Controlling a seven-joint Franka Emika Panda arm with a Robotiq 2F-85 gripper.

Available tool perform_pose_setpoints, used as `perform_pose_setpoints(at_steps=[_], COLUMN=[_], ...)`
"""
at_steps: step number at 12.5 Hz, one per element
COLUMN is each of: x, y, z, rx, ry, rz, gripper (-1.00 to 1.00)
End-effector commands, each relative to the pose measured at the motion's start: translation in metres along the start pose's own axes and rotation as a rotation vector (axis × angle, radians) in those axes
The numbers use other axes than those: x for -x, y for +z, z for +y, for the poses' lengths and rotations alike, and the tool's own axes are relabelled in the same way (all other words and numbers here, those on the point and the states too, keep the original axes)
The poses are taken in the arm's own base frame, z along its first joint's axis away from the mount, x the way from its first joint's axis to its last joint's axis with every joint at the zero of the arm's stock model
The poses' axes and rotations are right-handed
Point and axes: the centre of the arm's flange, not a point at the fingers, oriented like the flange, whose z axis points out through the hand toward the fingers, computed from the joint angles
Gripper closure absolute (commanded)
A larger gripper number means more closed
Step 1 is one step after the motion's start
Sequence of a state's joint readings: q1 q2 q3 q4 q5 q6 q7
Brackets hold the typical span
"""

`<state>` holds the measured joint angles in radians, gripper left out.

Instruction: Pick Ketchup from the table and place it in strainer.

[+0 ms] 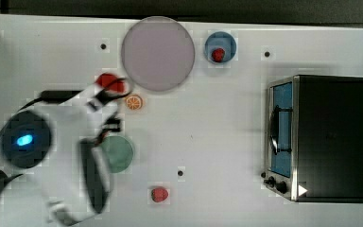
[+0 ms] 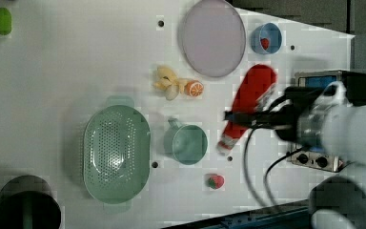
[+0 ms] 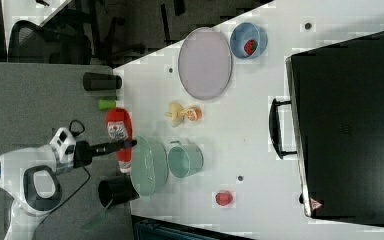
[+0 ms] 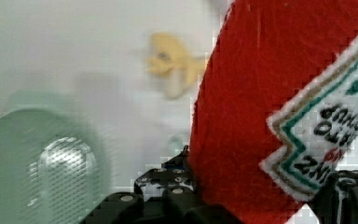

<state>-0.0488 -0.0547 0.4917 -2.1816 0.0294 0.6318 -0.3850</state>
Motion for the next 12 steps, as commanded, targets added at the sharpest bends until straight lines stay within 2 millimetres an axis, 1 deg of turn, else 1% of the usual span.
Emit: perform_pose_setpoints(at_steps=[1,2,4,5,7,8,10,11,12], x=[0.032,0.039,0.048,0.051,0.054,0.056,0.061,0.06,0.058], y=[0.03,0.039,0.061,0.073,0.1,0.115,0.145,0.155,0.158], z=[-0.069,-0.088,-0.119,-0.131,-0.147,-0.151,-0.154,-0.154,-0.155], rx=[-0.014,-0.037,-0.098,-0.132,-0.194,-0.203,-0.199,-0.212,-0.232], ry=[0.133,0.145,0.203,0.235,0.273,0.261,0.228,0.232,0.247], rz=[-0.06,-0.061,-0.065,-0.073,-0.09,-0.1,-0.125,-0.13,-0.125], gripper=[-0.25,-0.25,-0.25,-0.25,-0.25,-0.33,-0.75,-0.97,-1.0])
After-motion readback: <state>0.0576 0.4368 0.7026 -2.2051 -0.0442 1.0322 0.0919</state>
